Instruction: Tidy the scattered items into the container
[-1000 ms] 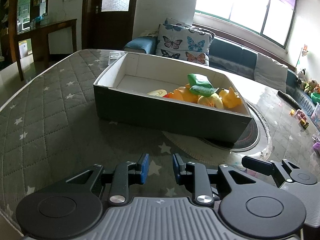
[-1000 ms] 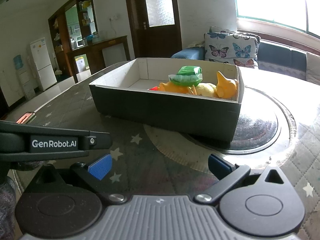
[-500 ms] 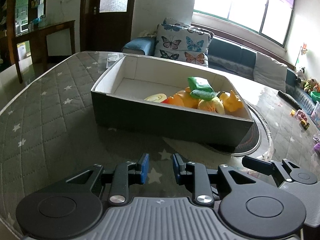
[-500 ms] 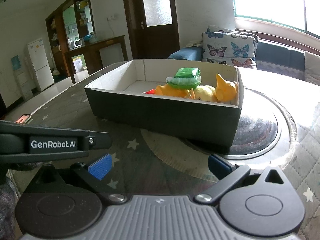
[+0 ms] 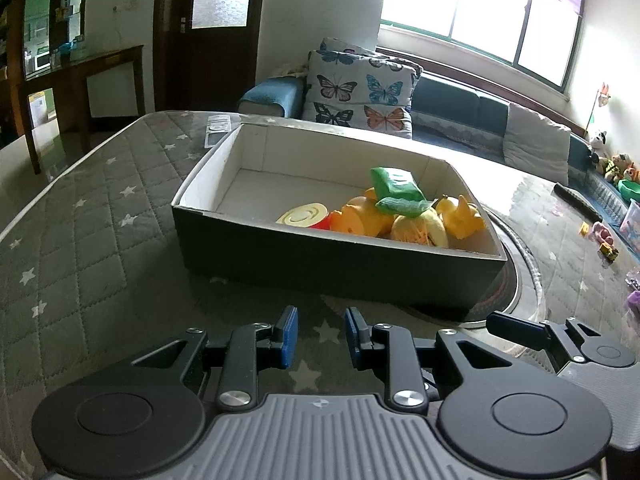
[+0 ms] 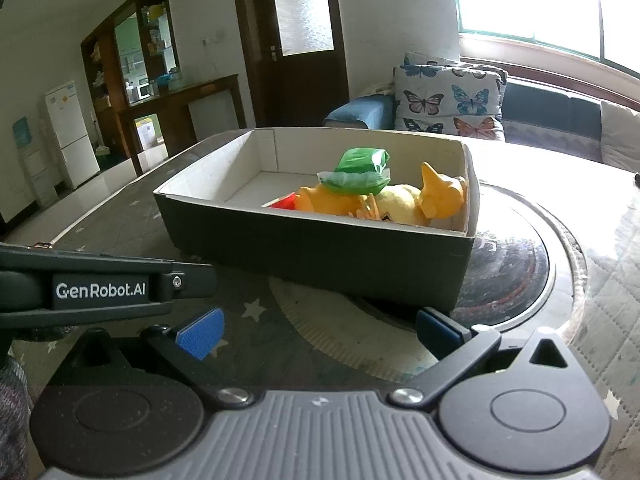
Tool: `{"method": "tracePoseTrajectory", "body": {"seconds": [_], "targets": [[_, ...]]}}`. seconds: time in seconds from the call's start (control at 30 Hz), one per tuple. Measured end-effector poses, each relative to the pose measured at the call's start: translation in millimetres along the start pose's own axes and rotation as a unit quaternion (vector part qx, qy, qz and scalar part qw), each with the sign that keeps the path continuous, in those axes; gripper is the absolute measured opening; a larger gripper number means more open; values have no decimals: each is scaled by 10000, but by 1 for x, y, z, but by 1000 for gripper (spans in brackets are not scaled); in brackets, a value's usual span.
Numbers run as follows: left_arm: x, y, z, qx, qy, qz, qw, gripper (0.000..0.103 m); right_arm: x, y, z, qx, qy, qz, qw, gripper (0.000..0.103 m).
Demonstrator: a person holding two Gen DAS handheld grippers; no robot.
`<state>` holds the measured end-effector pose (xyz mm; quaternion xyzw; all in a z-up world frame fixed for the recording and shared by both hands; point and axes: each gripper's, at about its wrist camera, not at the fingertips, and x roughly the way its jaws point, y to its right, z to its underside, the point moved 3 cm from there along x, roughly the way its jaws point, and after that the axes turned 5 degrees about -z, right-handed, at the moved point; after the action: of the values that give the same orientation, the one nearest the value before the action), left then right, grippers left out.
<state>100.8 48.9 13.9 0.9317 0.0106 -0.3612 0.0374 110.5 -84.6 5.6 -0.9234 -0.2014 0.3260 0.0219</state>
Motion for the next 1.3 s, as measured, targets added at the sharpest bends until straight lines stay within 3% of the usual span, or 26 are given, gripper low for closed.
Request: {"method": "tracePoseTrajectory", "body": {"seconds": [1.3], "targets": [[37,3,-22,375,-183,-11,9991,28,25,20,-17,251,-200,304,9990,103]]}}
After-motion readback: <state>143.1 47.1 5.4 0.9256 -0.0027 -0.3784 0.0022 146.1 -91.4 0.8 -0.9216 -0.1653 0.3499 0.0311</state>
